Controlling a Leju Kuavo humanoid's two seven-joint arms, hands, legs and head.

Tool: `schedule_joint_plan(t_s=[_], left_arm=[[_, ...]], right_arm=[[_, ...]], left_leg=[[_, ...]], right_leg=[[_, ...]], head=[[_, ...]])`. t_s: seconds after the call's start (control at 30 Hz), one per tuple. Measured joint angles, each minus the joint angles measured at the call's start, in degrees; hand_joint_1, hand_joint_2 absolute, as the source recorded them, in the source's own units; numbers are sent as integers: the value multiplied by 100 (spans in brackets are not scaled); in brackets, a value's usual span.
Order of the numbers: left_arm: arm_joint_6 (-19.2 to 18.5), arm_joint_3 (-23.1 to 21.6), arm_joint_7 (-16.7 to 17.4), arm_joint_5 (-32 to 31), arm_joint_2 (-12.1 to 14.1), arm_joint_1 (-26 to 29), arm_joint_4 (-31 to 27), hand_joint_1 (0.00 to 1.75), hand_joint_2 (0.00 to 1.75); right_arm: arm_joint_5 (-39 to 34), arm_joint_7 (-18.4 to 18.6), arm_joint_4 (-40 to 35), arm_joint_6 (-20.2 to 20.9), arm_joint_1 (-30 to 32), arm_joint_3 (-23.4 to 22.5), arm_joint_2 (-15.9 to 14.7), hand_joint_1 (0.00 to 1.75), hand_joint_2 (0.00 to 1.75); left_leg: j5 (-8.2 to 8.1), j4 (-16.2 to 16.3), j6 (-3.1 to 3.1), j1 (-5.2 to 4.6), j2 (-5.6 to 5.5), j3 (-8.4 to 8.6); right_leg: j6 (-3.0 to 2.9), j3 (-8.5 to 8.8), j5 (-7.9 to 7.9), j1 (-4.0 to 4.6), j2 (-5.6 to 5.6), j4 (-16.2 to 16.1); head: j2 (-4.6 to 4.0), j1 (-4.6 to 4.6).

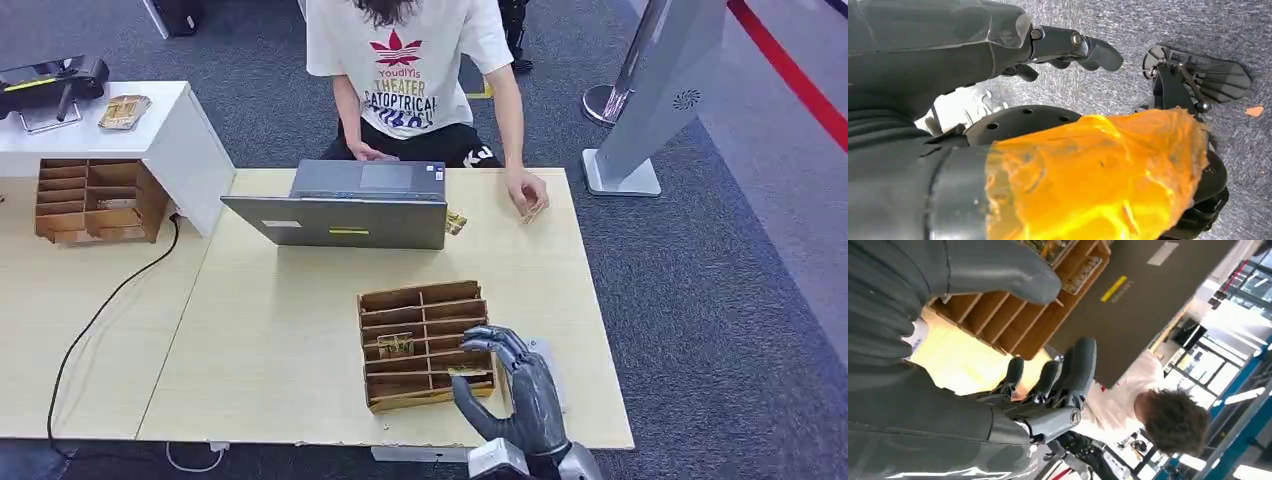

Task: Pass the card to the sensor for recognition and then transmit it.

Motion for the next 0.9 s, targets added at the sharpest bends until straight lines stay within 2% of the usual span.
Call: schedule_joint_plan(t_s=[0.07, 0.1, 0.27, 0.33, 0.37, 0.43, 0.47, 0.5, 0.57, 0.6, 0.77, 0.8, 0.9], left_arm=[[0, 2, 0, 0, 9, 0, 0, 0, 0], [0, 2, -2, 0, 11, 1, 0, 0, 0], [2, 2, 0, -4, 20, 1, 0, 0, 0], [2, 2, 0, -7, 17, 0, 0, 0, 0], [2, 2, -2, -7, 17, 1, 0, 0, 0], [2, 2, 0, -9, 17, 1, 0, 0, 0], [2, 2, 0, -9, 17, 0, 0, 0, 0], [2, 2, 0, -9, 17, 0, 0, 0, 0], [2, 2, 0, -11, 17, 1, 0, 0, 0], [0, 2, 0, -11, 17, 1, 0, 0, 0], [0, 2, 0, -22, 17, 0, 0, 0, 0], [-2, 2, 0, -31, 17, 0, 0, 0, 0], [-9, 0, 0, -44, 17, 0, 0, 0, 0]], right_arm=[[76, 39, 35, -26, 13, 68, -61, 122, 175], [124, 54, 52, -50, 17, 98, -83, 133, 175], [305, 57, 153, -142, 6, 242, -129, 141, 175], [413, 57, 203, -173, -14, 315, -131, 138, 175], [452, 57, 230, -188, -26, 337, -131, 131, 175], [538, 61, 297, -223, -75, 404, -131, 63, 175], [584, 68, 332, -236, -99, 439, -131, 61, 175], [619, 72, 359, -247, -122, 459, -131, 73, 175], [682, 111, 437, -278, -170, 518, -131, 75, 175], [710, 122, 474, -293, -198, 546, -131, 108, 175], [933, 227, 689, -402, -344, 656, -133, 105, 175], [986, 249, 724, -433, -364, 682, -133, 113, 175], [1112, 339, 865, -540, -437, 745, -135, 115, 175]], left_leg=[[0, 0, 0, 0, 0, 0], [0, 0, 0, 0, 0, 0], [0, 0, 0, 0, 0, -1], [0, 0, 0, 0, 0, 0], [0, 0, 0, 0, 0, -1], [0, 0, 0, 1, 0, 0], [0, 0, 0, 0, 0, 0], [0, 0, 0, 0, 0, -1], [0, 0, 0, 0, 0, -1], [0, 0, 0, 0, 0, -1], [0, 0, 0, 0, 0, 0], [0, 0, 0, 0, 0, -1], [0, 0, 0, 0, 0, -1]], right_leg=[[0, 0, 0, 0, 0, 0], [0, 0, 0, 0, 0, 0], [0, 0, 0, 0, 0, 0], [0, 0, 0, 0, 0, 0], [0, 0, 0, 0, 0, 0], [0, 0, 0, 0, 0, 0], [0, 0, 0, 0, 0, 0], [0, 0, 0, 0, 0, 0], [0, 0, 0, 0, 0, 0], [0, 0, 0, 0, 0, 0], [0, 1, 0, 0, 0, 0], [0, 1, 0, 0, 0, 0], [0, 1, 0, 0, 0, 0]], head=[[0, 0], [0, 0], [0, 0], [0, 0], [0, 0], [0, 0], [0, 0], [0, 0], [0, 0], [0, 0], [0, 0], [0, 0], [0, 0]])
